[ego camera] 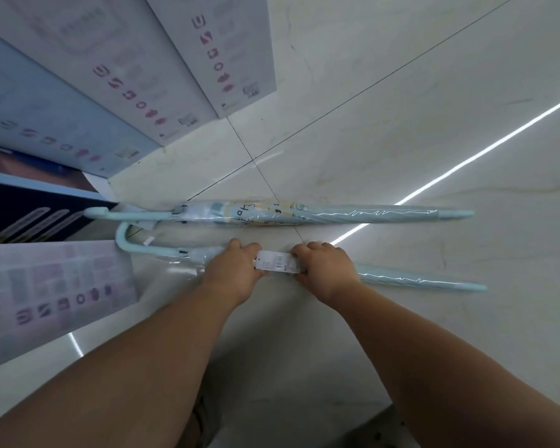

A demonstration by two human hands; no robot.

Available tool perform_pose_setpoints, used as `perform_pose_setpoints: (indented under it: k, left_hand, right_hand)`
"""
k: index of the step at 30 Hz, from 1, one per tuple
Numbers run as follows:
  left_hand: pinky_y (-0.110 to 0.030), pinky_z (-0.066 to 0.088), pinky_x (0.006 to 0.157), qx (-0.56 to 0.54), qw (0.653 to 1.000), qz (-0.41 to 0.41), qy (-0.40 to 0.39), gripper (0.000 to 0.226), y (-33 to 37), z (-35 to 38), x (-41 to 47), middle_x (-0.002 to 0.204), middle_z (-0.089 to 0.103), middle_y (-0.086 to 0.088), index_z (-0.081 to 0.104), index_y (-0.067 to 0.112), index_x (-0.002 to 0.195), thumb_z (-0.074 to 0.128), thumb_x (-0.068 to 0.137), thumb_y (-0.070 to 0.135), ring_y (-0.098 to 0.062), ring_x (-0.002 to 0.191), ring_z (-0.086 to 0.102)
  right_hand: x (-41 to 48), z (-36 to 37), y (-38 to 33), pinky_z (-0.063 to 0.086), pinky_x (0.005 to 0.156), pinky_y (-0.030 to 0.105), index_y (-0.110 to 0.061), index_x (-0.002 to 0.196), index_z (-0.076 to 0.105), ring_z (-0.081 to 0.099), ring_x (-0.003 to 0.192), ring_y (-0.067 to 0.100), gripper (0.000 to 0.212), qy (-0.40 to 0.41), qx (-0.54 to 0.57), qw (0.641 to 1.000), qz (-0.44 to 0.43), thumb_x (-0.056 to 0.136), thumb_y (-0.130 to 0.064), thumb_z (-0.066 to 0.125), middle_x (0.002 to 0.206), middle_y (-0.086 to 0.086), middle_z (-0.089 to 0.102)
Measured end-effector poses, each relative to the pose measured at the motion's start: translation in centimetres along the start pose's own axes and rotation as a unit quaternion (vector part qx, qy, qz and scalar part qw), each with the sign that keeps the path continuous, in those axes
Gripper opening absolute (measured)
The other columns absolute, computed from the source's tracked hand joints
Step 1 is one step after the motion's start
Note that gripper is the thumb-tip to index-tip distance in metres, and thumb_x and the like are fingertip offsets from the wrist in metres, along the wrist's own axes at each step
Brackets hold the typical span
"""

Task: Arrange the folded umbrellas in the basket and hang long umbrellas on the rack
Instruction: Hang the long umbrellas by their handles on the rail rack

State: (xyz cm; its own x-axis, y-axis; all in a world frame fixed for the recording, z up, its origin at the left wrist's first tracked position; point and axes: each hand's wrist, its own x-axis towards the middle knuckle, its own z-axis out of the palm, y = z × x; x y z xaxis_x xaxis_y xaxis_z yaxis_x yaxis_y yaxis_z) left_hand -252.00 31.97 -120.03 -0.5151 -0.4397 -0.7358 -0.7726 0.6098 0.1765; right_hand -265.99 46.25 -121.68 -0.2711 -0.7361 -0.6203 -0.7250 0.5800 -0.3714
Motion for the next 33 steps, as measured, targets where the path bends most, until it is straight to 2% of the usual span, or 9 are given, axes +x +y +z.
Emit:
perform_pose_setpoints:
  k: [3, 9, 16, 21, 25, 28, 31, 33]
  left_hand:
    - [-0.038, 0.053, 0.084, 0.004, 1.000, 0.005, -0.014, 0.043, 0.4, -0.8, -1.8, 0.118, 0.047, -0.004, 0.051, 0.030, 0.133, 0.061, 0.095, 0.047, -0.026, 0.100, 0.060]
    - [-0.040, 0.053, 0.087, -0.046, 0.999, 0.016, -0.017, 0.047, 3.0, -3.6, -6.9, 0.126, 0.046, -0.004, 0.047, 0.029, 0.141, 0.058, 0.098, 0.043, -0.024, 0.101, 0.059]
    - [-0.038, 0.054, 0.082, -0.054, 0.997, 0.049, -0.006, 0.051, 7.1, -11.7, -16.5, 0.124, 0.047, -0.003, 0.048, 0.030, 0.142, 0.061, 0.095, 0.044, -0.025, 0.097, 0.060]
    - [-0.036, 0.051, 0.080, -0.047, 0.996, 0.070, 0.007, 0.049, 11.3, -22.6, -26.5, 0.123, 0.047, -0.001, 0.049, 0.030, 0.139, 0.061, 0.095, 0.046, -0.024, 0.101, 0.058]
    - [-0.035, 0.049, 0.094, -0.074, 0.990, 0.117, 0.035, 0.064, 13.9, -33.8, -35.8, 0.137, 0.043, -0.001, 0.040, 0.031, 0.149, 0.065, 0.092, 0.044, -0.025, 0.119, 0.055]
    - [-0.030, 0.043, 0.102, -0.095, 0.979, 0.168, 0.073, 0.075, 14.2, -42.3, -42.6, 0.150, 0.033, 0.007, 0.029, 0.034, 0.155, 0.067, 0.090, 0.044, -0.019, 0.129, 0.049]
    - [-0.031, 0.043, 0.105, -0.118, 0.963, 0.215, 0.108, 0.072, 12.7, -49.8, -48.9, 0.160, 0.019, 0.015, 0.029, 0.039, 0.154, 0.066, 0.092, 0.044, -0.017, 0.126, 0.052]
    - [-0.033, 0.045, 0.103, -0.127, 0.950, 0.237, 0.160, 0.065, 11.2, -54.0, -52.8, 0.160, 0.023, 0.013, 0.039, 0.037, 0.150, 0.067, 0.092, 0.039, -0.018, 0.119, 0.056]
  right_hand:
    - [-1.7, -1.1, -0.2, 0.045, 0.090, 0.036, -0.027, 0.131, 0.055, 0.055, 0.114, 0.028, 0.040, -0.024, 0.026, 0.999, 0.004, 0.093, -0.039, 0.061, 0.121, 0.002, 0.061]
    - [-7.4, -6.2, -0.9, 0.051, 0.084, 0.035, -0.028, 0.128, 0.059, 0.063, 0.101, 0.023, 0.042, 0.006, 0.061, 0.998, 0.023, 0.089, -0.042, 0.068, 0.115, -0.002, 0.064]
    - [-17.1, -15.6, -3.4, 0.051, 0.079, 0.035, -0.030, 0.124, 0.059, 0.063, 0.094, 0.019, 0.039, 0.010, 0.087, 0.995, 0.041, 0.088, -0.040, 0.071, 0.112, -0.004, 0.065]
    - [-26.5, -26.8, -7.7, 0.053, 0.080, 0.036, -0.029, 0.122, 0.061, 0.063, 0.091, 0.018, 0.037, 0.035, 0.101, 0.993, 0.053, 0.088, -0.039, 0.072, 0.107, -0.005, 0.064]
    - [-34.7, -38.0, -12.5, 0.053, 0.080, 0.035, -0.029, 0.121, 0.062, 0.064, 0.091, 0.018, 0.038, 0.083, 0.103, 0.990, 0.054, 0.086, -0.037, 0.075, 0.107, -0.006, 0.065]
    - [-39.8, -46.2, -16.8, 0.052, 0.081, 0.033, -0.028, 0.122, 0.061, 0.064, 0.092, 0.020, 0.041, 0.117, 0.127, 0.983, 0.069, 0.085, -0.034, 0.076, 0.109, -0.004, 0.063]
    - [-43.5, -52.9, -21.8, 0.052, 0.082, 0.034, -0.027, 0.120, 0.062, 0.062, 0.090, 0.020, 0.040, 0.163, 0.168, 0.969, 0.085, 0.084, -0.031, 0.078, 0.108, -0.004, 0.062]
    - [-45.4, -56.3, -25.4, 0.052, 0.081, 0.034, -0.028, 0.117, 0.063, 0.061, 0.089, 0.020, 0.037, 0.205, 0.202, 0.954, 0.087, 0.083, -0.030, 0.079, 0.107, -0.004, 0.062]
